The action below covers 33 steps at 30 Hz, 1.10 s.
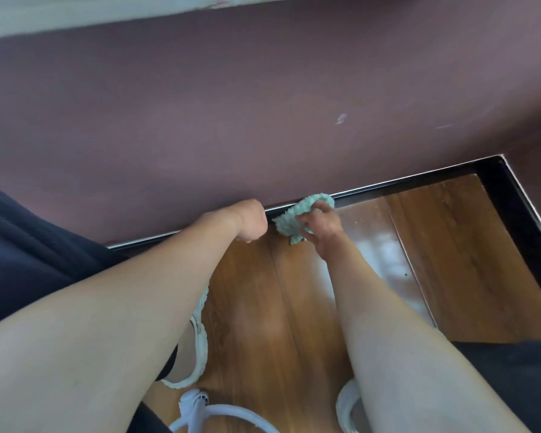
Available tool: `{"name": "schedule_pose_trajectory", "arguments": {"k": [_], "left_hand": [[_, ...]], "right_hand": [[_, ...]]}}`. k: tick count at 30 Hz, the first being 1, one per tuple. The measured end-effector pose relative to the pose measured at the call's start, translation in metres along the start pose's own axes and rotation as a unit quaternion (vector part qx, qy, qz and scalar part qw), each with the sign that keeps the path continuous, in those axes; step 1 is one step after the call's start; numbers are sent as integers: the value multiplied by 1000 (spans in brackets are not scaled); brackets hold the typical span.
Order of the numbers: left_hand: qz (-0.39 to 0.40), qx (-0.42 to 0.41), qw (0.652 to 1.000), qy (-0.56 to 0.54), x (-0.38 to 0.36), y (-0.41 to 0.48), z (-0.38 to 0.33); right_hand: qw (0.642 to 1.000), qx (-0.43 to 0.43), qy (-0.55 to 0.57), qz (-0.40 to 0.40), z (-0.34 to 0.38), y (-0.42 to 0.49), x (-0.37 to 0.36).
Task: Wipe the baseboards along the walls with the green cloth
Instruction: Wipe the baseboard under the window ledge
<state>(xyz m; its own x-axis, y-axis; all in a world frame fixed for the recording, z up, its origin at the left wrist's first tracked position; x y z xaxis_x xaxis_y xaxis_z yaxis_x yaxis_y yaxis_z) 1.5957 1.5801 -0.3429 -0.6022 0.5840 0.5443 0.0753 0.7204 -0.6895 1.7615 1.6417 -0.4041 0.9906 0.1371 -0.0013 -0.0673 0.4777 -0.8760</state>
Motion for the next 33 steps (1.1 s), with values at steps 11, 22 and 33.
{"name": "schedule_pose_trajectory", "arguments": {"k": [11,22,33], "left_hand": [[32,-79,965,247,-19,5,-76],[35,-109,992,48,-9,-9,-159],[-121,-51,988,-87,-5,-36,-179]], "right_hand": [[998,52,20,-25,22,-20,51],[997,25,-22,-65,-4,-80,126],[984,106,-11,-143,6,-92,128]]}}
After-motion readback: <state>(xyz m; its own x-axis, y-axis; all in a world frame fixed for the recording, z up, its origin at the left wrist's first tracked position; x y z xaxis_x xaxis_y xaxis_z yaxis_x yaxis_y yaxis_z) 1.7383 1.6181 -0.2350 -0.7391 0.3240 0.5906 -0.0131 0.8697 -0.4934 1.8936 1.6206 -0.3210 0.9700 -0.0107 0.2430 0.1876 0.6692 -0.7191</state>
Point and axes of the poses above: each hand's wrist, its own y-axis towards the middle knuckle, its own x-axis out of the back of the hand, z = x × y, the point moved 2 cm from there along y, towards the middle knuckle, and after that the axes turned 12 degrees about -x, right-handed, at the moved point
